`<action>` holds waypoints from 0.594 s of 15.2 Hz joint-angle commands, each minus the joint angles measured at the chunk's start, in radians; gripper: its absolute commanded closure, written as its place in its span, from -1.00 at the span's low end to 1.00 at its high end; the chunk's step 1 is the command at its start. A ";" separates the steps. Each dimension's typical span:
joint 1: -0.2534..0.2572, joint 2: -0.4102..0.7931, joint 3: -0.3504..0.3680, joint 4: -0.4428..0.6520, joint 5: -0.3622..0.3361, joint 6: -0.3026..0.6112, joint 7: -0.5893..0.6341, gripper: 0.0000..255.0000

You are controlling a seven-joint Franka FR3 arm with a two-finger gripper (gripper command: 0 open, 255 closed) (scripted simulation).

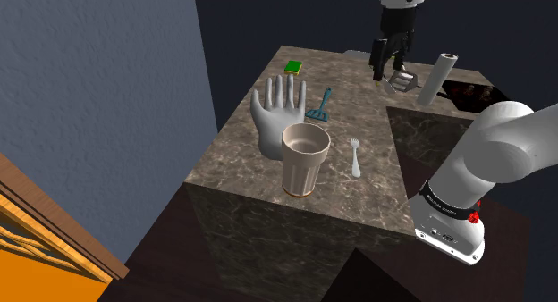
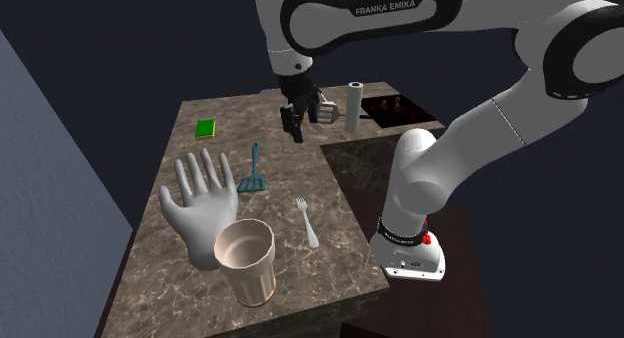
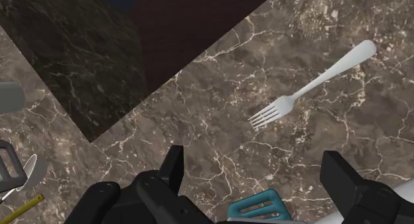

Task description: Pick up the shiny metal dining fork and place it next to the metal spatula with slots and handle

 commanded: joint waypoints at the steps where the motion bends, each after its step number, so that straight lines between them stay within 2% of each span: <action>1: 0.000 0.000 0.000 0.000 0.000 0.000 0.000 -1.00; 9: -0.064 -0.104 0.098 -0.295 0.183 0.214 0.391 -1.00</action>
